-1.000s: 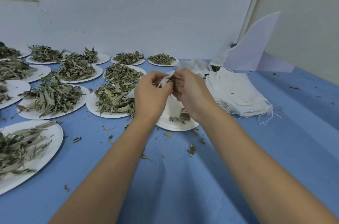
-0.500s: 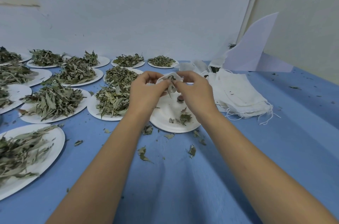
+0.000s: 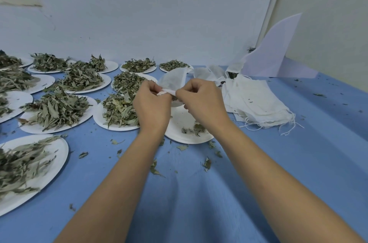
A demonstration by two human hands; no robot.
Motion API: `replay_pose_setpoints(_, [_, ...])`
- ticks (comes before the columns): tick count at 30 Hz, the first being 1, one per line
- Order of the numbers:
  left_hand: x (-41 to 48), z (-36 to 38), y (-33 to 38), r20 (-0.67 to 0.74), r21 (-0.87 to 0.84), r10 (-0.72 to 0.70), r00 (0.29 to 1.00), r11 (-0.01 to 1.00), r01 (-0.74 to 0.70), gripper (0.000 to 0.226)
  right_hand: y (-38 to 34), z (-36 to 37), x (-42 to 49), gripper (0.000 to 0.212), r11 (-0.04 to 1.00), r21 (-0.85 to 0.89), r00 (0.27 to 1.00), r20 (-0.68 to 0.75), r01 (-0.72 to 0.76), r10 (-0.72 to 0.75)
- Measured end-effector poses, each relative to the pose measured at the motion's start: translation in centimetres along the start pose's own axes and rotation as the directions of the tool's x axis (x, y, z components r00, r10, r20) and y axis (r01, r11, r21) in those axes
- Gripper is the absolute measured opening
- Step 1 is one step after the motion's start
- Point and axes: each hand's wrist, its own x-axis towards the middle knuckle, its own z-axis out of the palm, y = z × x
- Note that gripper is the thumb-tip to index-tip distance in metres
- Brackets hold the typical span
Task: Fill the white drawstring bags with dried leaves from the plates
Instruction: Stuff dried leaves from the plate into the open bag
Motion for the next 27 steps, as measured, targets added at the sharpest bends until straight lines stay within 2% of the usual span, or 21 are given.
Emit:
replay_pose_setpoints(3, [0.2, -0.1, -0.3, -0.027, 0.064, 0.060, 0.998, 0.996, -0.058, 0.037, 0.1, -0.2, 0.1, 0.021, 0.995, 0.098, 0.998, 0.063, -0.035, 0.028])
replay_pose_setpoints(6, [0.4, -0.3, -0.6, 0.015, 0.087, 0.098, 0.995, 0.991, -0.099, 0.043, 0.7, -0.3, 0.3, 0.017, 0.998, 0.064, 1.000, 0.003, -0.007, 0.007])
replay_pose_setpoints(9, [0.3, -0.2, -0.3, 0.099, 0.033, 0.058, 0.993, 0.998, -0.061, 0.035, 1.4, -0.6, 0.6, 0.015, 0.992, 0.126, 0.999, -0.020, -0.022, 0.025])
replay_pose_setpoints(11, [0.3, 0.0, -0.1, 0.126, -0.035, 0.035, 0.991, 0.999, -0.031, 0.028, 1.8, -1.1, 0.9, 0.025, 0.975, 0.199, 0.995, -0.002, -0.097, 0.100])
replay_pose_setpoints(12, [0.3, 0.0, 0.0, 0.122, -0.060, 0.019, 0.992, 0.998, -0.012, 0.026, 1.9, -1.5, 1.2, 0.031, 0.975, 0.169, 0.990, 0.018, -0.142, 0.141])
replay_pose_setpoints(13, [0.4, 0.0, 0.0, 0.112, -0.083, 0.000, 0.994, 0.996, 0.010, 0.024, 2.0, -2.1, 1.4, 0.035, 0.984, 0.063, 0.985, 0.053, -0.168, 0.165])
replay_pose_setpoints(15, [0.6, -0.1, 0.0, 0.090, -0.144, -0.037, 0.995, 0.988, 0.049, 0.022, 2.1, -3.2, 1.7, 0.042, 0.957, -0.256, 0.955, 0.222, -0.139, 0.198])
replay_pose_setpoints(17, [0.8, -0.2, 0.0, 0.068, -0.195, -0.054, 0.996, 0.979, 0.066, 0.022, 2.0, -4.0, 1.7, 0.053, 0.868, -0.491, 0.859, 0.409, -0.077, 0.308])
replay_pose_setpoints(18, [0.8, -0.3, 0.0, 0.062, -0.209, -0.055, 0.997, 0.976, 0.067, 0.022, 1.9, -4.1, 1.7, 0.058, 0.826, -0.561, 0.814, 0.455, -0.053, 0.361])
replay_pose_setpoints(19, [0.8, -0.3, 0.0, 0.062, -0.220, -0.056, 0.997, 0.973, 0.068, 0.022, 2.0, -4.2, 1.6, 0.060, 0.796, -0.604, 0.786, 0.476, -0.034, 0.395])
replay_pose_setpoints(21, [0.9, -0.2, 0.0, 0.065, -0.235, -0.062, 0.996, 0.969, 0.076, 0.022, 2.1, -4.1, 1.6, 0.054, 0.774, -0.634, 0.781, 0.475, -0.018, 0.406])
replay_pose_setpoints(27, [1.0, -0.2, 0.1, 0.057, -0.276, -0.102, 0.993, 0.954, 0.114, 0.021, 3.7, -3.8, 1.7, 0.021, 0.812, -0.583, 0.871, 0.385, -0.027, 0.305])
